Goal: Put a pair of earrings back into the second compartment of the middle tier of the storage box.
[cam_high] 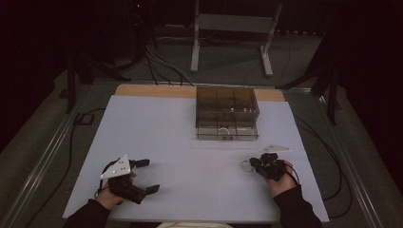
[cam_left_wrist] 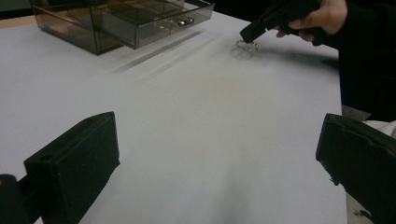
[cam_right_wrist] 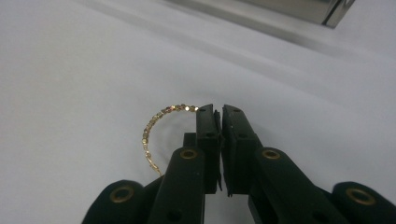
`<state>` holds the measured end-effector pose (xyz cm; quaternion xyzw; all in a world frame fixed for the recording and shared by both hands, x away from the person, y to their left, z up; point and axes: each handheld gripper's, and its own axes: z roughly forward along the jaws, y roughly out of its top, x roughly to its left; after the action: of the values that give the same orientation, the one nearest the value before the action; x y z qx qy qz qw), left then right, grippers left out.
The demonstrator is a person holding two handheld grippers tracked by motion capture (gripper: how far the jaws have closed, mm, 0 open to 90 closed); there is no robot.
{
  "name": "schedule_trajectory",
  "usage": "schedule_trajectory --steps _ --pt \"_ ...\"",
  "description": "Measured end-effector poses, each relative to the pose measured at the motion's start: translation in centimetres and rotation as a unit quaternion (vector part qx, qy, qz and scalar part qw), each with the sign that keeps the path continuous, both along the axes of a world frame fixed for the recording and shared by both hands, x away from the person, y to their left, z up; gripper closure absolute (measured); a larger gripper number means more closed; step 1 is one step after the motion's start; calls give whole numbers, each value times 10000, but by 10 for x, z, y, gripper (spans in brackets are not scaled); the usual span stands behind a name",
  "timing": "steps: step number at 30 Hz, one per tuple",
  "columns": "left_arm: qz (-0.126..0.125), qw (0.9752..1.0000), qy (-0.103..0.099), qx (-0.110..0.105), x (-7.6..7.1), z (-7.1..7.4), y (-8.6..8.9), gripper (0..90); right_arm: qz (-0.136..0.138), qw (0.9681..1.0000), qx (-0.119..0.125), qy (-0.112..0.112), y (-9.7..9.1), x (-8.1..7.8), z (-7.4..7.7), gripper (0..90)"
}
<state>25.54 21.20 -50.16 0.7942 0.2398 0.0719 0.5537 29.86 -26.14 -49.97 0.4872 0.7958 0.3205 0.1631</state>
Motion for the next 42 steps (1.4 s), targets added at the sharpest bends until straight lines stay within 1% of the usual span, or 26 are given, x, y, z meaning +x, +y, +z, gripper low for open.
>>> schedule_trajectory --steps 4,12,13,18,20,24,36,38,42 --pt "-2 10000 2 15 0 0 0 4 5 10000 63 -39 0 2 6 867" --pt "-7 10000 -13 25 0 0 0 4 33 9999 109 -106 1 5 15 867" --pt "-1 10000 -10 29 0 -1 0 3 34 9998 142 -129 1 6 18 867" --pt "0 10000 -9 10 0 0 0 4 48 9996 161 -215 1 10 29 867" --pt "9 10000 -2 3 0 0 0 4 57 9995 194 -249 1 13 34 867" --pt "7 10000 -6 6 1 -1 0 4 94 9993 180 -314 4 18 40 867" --pt "7 10000 -14 -6 0 0 1 4 106 9983 261 -510 10 39 56 866" --pt "15 10000 2 -5 0 0 1 4 90 9981 320 -520 10 43 59 866" --pt "12 10000 -21 -3 0 0 1 4 78 9979 354 -542 11 49 61 867"
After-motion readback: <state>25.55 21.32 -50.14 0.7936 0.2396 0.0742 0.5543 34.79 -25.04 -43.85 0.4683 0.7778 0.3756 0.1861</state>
